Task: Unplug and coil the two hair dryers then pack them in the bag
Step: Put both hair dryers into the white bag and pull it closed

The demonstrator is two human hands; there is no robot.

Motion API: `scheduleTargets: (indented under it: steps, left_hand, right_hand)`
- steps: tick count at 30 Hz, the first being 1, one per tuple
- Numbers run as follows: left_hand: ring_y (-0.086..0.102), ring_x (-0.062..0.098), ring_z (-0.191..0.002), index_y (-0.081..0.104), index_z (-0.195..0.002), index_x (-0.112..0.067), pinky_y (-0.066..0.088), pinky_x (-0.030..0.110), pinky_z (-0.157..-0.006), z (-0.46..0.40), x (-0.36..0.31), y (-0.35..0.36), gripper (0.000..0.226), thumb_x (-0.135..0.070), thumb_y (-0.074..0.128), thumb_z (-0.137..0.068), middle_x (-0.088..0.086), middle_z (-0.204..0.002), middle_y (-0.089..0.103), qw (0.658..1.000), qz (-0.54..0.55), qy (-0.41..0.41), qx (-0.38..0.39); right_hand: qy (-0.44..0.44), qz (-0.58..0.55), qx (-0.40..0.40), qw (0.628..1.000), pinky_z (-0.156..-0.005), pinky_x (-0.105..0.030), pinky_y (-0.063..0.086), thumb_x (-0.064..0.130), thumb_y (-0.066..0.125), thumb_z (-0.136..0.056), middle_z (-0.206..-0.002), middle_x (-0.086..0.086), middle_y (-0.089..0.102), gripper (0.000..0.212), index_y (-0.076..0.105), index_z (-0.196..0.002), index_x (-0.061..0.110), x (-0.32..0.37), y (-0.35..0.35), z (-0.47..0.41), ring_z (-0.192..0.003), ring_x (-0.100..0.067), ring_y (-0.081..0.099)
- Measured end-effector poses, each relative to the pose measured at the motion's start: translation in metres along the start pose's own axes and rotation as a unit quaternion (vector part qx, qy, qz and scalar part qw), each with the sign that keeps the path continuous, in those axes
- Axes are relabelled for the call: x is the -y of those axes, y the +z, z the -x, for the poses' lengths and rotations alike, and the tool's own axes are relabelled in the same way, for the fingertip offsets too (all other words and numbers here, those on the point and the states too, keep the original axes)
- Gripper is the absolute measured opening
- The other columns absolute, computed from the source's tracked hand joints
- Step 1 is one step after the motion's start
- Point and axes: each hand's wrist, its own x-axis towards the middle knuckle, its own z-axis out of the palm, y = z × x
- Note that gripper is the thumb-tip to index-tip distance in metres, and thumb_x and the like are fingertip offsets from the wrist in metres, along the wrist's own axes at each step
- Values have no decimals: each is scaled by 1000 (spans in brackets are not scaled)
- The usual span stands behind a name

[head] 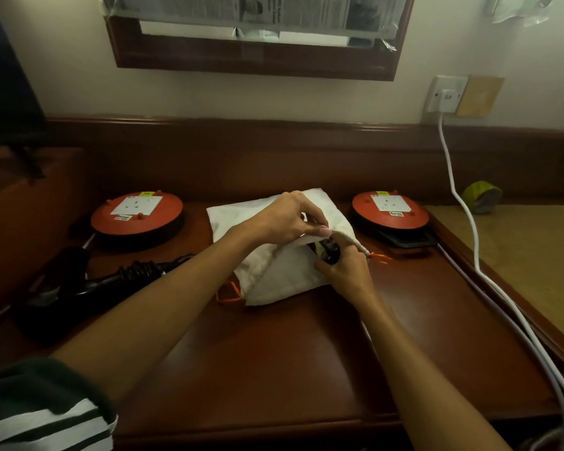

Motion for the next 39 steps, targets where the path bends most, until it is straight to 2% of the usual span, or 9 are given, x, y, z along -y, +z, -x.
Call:
scheduleTargets:
  steps: [5, 11, 19, 27, 29, 31, 33, 35, 39]
  left_hand:
    - [69, 5, -81, 85, -94, -16, 55, 30, -75, -3, 4, 2, 20, -35, 82, -86, -5, -88, 80, 1000, 2, -17, -21]
    - [71, 9, -89, 84, -97, -17, 59, 43, -85, -2, 5, 1, 20, -34, 81, -87, -5, -93, 80, 999, 8, -25, -24]
    - [72, 8, -88, 84, -95, -19, 60, 41, -83, -4, 8, -1, 17, -34, 82, -87, -8, -91, 79, 999, 0, -34, -31]
    - [62, -10, -70, 83, -100, -14, 42, 15, -67, 3, 10, 0, 21, -30, 80, -88, -6, -93, 77, 998, 4, -45, -35]
    - [60, -13, -67, 83, -102, -13, 46, 20, -72, 8, 10, 1, 23, -32, 79, -89, -3, -96, 77, 998, 10, -48, -34]
    - [62, -12, -67, 82, -103, -14, 49, 22, -72, 17, 10, 4, 25, -35, 78, -90, -6, -93, 76, 998, 17, -51, -29]
    - [65, -5, -75, 79, -109, -20, 51, 19, -70, 29, 14, 7, 26, -39, 75, -92, -12, -92, 72, 998, 17, -59, -27]
    - [64, 5, -91, 74, -118, -28, 52, 25, -82, 43, 24, 12, 30, -46, 69, -95, -8, -103, 69, 995, -2, -83, -48]
    - [41, 26, -136, 56, -143, -31, 36, 45, -112, 61, 45, 23, 47, -54, 51, -102, 7, -144, 51, 963, -145, -205, -102]
  right_hand:
    - [-10, 35, 47, 998, -88, -35, 55, 28, 81, -84, -127, -7, 66, 60, 56, -136, 12, -21, 2, 9, -113, -25, 63]
    - [-62, 112, 52, 990, -104, -43, 48, 21, 73, -91, -150, -11, 50, 72, 37, -153, 23, -26, -8, 7, -136, -30, 49]
    - [-33, 149, 10, 988, -89, -48, 56, 42, 73, -88, -128, -4, 69, 53, 53, -135, 28, -23, 0, -5, -117, -32, 64]
    - [-29, 141, 10, 989, -89, -47, 56, 40, 67, -93, -131, -8, 66, 51, 53, -138, 20, -22, 0, -1, -117, -32, 63]
    - [-48, 164, -15, 985, -81, -43, 58, 34, 67, -94, -123, -7, 68, 36, 62, -125, 15, -24, -4, 4, -105, -27, 66]
    - [-99, 173, -81, 977, -63, -28, 51, 25, 68, -95, -102, -5, 67, 15, 68, -97, 10, -26, -11, 14, -78, -16, 61]
    - [-143, 143, -159, 966, -54, -18, 37, 16, 68, -94, -84, -1, 58, 17, 62, -80, 9, -24, -21, 24, -63, -10, 50]
    - [-154, 89, -235, 956, -56, -16, 32, 13, 66, -94, -82, 0, 53, 19, 57, -78, 9, -18, -31, 26, -65, -14, 49]
    - [-137, 74, -260, 953, -70, -35, 49, 30, 62, -96, -101, -2, 60, 16, 65, -97, 15, -7, -32, 0, -98, -20, 53]
